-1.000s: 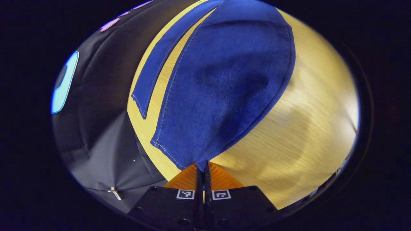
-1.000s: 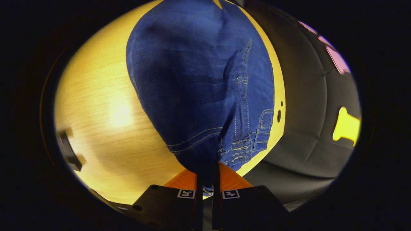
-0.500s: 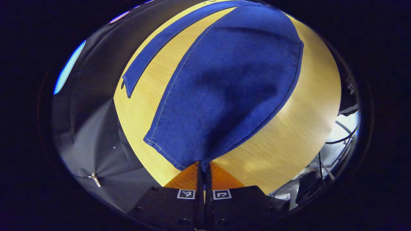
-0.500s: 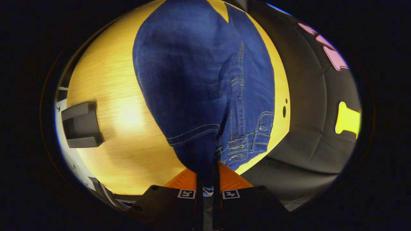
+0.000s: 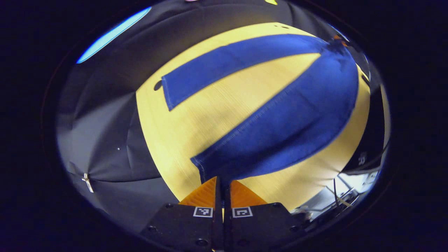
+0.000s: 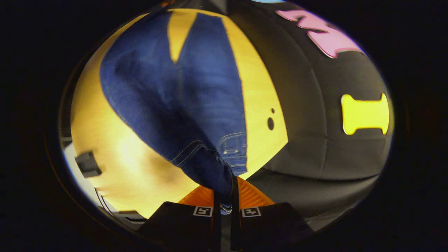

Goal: Grasp the waist and the cuffs of the jeans and fold them to make the two legs overlap; first hold the waist and fold one-third of the jeans toward the cuffs, then hold the cuffs and fold the remaining one-third in the same direction to finish folding.

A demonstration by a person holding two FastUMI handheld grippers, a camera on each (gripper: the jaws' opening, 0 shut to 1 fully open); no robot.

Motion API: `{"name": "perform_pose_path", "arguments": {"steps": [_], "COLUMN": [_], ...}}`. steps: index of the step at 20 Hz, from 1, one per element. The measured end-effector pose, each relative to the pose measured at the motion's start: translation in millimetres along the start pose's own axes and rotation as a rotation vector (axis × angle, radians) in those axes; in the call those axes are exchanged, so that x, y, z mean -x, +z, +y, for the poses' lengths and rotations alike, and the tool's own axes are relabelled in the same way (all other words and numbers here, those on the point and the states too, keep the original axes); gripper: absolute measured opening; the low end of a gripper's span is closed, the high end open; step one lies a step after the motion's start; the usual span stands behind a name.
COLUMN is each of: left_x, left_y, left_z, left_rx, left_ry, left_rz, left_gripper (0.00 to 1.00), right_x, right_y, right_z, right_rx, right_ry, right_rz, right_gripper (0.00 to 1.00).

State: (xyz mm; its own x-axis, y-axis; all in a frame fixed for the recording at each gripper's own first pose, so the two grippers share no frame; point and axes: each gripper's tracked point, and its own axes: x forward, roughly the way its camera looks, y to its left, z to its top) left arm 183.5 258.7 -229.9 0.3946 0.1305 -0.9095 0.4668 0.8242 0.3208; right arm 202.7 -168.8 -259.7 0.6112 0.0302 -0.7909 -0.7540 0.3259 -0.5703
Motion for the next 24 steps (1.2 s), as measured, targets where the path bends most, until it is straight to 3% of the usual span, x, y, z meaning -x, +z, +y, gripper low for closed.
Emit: {"name": "perform_pose_path", "arguments": {"steps": [4,7,9,13,18,19,20,22,23,24], "left_x": [-15,-41,-64,-107,-146,-147,-144,-126,-107,-88], "left_y": [78,132,166,221,254,261,262,283,292,297], "left_z": [32,62,73,105,125,122,120,123,127,127], "left_rx": [0.208,0.274,0.366,0.455,0.501,0.516,0.532,0.566,0.572,0.574], "left_ry": [0.019,0.048,0.012,0.051,0.121,0.116,0.114,0.120,0.142,0.174], "left_rz": [-0.038,-0.061,-0.084,-0.129,-0.166,-0.193,-0.227,-0.361,-0.440,-0.515], "left_gripper": [0.06,0.06,0.06,0.06,0.06,0.13,0.17,0.69,0.95,0.96], "right_x": [-28,-62,-76,-57,-30,-23,-15,-5,2,12], "right_y": [33,28,18,53,70,72,74,82,88,94], "right_z": [-68,-106,-127,-170,-199,-201,-201,-204,-202,-203], "right_rx": [-0.307,-0.526,-0.679,-0.985,-1.094,-1.093,-1.096,-1.129,-1.175,-1.221], "right_ry": [-0.055,-0.084,-0.081,-0.075,-0.107,-0.103,-0.118,-0.145,-0.157,-0.179], "right_rz": [-0.028,0.034,0.064,0.067,0.082,0.102,0.091,0.027,-0.027,-0.081], "right_gripper": [0.15,0.15,0.15,0.15,0.15,0.12,0.33,0.77,0.77,0.87]}}
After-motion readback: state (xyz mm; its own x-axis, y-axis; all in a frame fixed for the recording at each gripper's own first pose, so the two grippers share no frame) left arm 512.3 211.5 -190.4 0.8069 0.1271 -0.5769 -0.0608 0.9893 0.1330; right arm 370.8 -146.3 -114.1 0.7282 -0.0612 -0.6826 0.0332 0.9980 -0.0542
